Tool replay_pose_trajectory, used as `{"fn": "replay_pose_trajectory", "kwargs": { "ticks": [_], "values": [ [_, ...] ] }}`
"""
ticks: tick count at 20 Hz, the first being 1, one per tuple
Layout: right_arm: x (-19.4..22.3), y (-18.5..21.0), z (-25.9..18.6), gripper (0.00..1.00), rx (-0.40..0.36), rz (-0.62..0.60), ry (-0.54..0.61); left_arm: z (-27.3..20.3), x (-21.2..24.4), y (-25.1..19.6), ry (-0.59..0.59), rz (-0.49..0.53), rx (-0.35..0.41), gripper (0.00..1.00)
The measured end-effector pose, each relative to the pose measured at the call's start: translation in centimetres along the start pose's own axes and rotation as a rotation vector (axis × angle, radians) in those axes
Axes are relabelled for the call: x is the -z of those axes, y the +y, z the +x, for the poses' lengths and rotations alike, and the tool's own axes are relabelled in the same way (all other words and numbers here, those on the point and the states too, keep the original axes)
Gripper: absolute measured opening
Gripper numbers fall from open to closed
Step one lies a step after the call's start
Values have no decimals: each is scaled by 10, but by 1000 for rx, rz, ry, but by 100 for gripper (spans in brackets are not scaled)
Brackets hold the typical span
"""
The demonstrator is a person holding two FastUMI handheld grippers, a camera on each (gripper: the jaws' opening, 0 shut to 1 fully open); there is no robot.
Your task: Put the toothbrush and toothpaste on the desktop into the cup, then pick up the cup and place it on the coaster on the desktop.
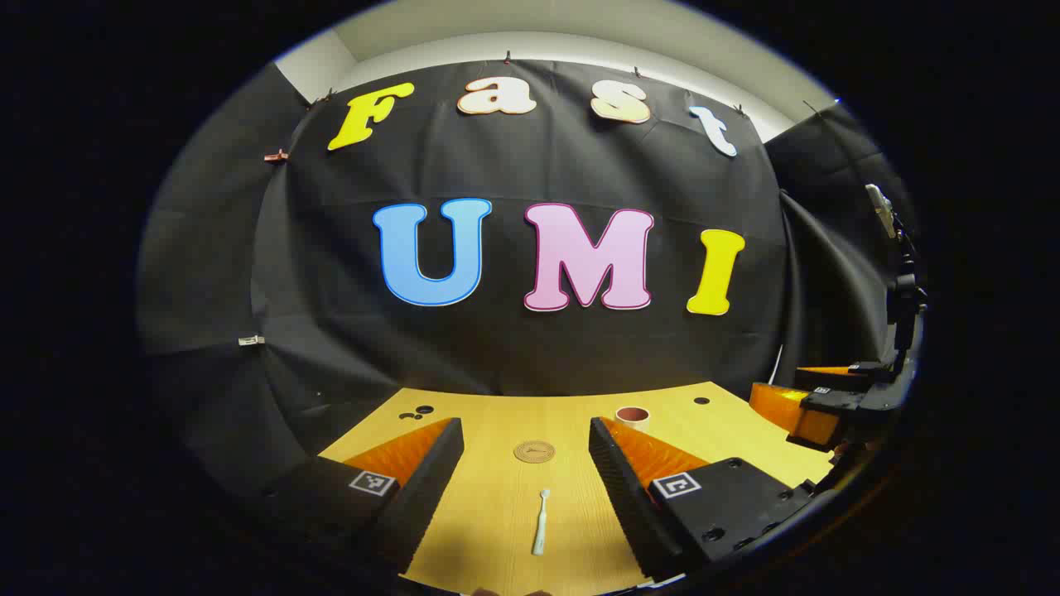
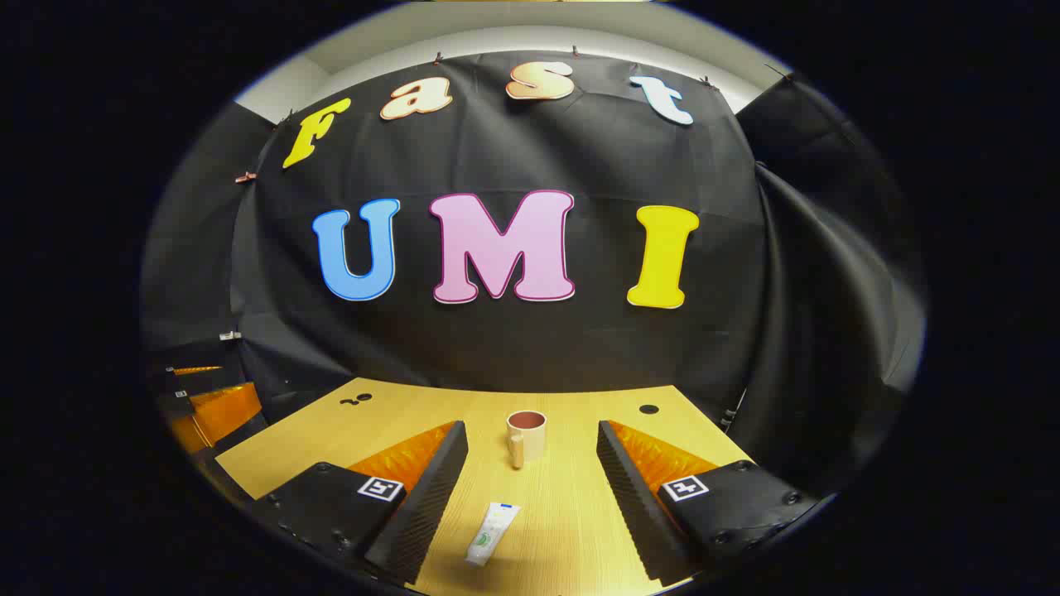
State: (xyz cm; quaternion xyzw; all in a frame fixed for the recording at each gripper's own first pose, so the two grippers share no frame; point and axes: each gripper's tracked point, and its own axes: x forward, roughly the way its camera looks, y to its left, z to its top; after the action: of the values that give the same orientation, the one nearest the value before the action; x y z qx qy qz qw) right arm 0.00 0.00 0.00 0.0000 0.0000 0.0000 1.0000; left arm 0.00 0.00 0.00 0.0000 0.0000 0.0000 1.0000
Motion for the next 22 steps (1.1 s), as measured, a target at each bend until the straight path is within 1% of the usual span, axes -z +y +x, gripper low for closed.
{"fn": "replay_pose_trajectory", "kwargs": {
  "ticks": [3,11,15,19,22],
  "values": [
    [3,3,1,97,-10,5,18,0,2,-1,8,-42,-11,97],
    [8,4,5,97,-11,-3,29,2,9,-1,30,-32,-1,97],
    [17,8,12,97,-14,-2,66,4,8,5,20,-24,-23,97],
    [24,10,16,97,-21,-2,90,7,15,5,41,-32,-26,97],
    [43,8,24,97,-9,-10,156,8,20,7,46,-29,-32,97]
  ]
}}
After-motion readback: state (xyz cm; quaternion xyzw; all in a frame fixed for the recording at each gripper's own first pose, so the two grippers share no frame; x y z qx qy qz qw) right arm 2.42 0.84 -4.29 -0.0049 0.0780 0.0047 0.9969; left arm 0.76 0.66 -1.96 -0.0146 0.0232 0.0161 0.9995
